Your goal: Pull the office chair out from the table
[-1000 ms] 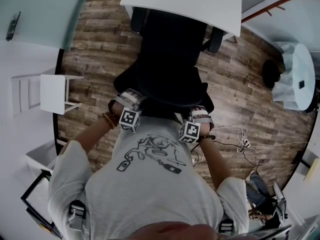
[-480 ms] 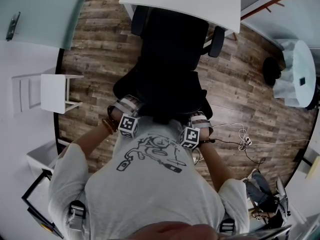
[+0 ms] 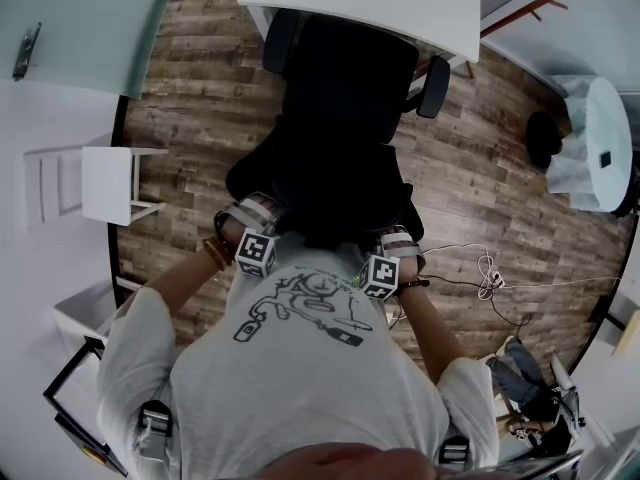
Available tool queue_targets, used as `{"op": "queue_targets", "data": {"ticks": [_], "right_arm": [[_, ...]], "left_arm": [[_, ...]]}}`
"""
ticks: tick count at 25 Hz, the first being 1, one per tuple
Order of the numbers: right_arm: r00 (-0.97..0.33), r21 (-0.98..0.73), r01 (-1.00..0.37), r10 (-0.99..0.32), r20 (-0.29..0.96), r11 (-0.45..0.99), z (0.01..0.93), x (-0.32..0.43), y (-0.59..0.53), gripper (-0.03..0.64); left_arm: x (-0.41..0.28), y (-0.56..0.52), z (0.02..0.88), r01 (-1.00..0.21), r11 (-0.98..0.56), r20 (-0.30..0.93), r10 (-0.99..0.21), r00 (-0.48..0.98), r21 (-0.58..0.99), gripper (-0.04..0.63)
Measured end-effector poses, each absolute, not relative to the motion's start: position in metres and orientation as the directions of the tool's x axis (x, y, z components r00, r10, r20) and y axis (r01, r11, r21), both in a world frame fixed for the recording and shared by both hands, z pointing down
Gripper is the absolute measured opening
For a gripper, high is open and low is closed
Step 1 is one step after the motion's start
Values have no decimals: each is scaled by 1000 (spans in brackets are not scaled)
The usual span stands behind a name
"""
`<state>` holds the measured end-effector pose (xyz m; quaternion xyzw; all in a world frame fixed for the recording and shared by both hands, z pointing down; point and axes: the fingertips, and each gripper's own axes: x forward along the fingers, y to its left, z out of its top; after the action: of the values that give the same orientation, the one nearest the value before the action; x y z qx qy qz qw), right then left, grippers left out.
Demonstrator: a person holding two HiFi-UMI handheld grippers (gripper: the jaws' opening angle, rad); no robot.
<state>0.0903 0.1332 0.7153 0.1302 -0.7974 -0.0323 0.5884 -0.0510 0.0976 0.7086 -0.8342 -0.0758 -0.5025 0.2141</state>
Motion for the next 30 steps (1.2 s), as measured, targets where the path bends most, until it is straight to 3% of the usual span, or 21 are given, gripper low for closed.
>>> {"op": "queue_targets", "data": {"ticks": [6,10,14,16,18,23,26,30], "right_arm": [[-311,144,-209,-205,928,967,709,91,133,203],[-343,69,-226,-146,928,972,698,100,140,201],[-393,-5,-288,-113,912,958,670,111,146,178],[-432,-33,-326,-118,894,945,648,114,144,136],[-482,-61,-360,-129,867,931,621,113,138,121],[-639,-132,-443,-209,740,887,544,101,105,76],[-730,-150,-498,-320,605,854,495,85,72,53],[-749,-72,-570,-482,455,818,442,65,29,41]], "left_arm": [[-53,90,695,298,-922,862,-68,502,-246,174],[-71,87,680,261,-947,864,-34,501,-189,187],[-88,80,650,179,-973,850,-32,526,-147,164],[-92,72,627,100,-985,824,-59,563,-139,81],[-92,61,600,9,-994,785,-84,614,-113,62],[-69,26,521,-186,-979,641,-199,741,-88,5],[-48,8,478,-268,-959,530,-276,802,-93,5],[-25,-20,439,-378,-922,383,-382,841,-91,3]]}}
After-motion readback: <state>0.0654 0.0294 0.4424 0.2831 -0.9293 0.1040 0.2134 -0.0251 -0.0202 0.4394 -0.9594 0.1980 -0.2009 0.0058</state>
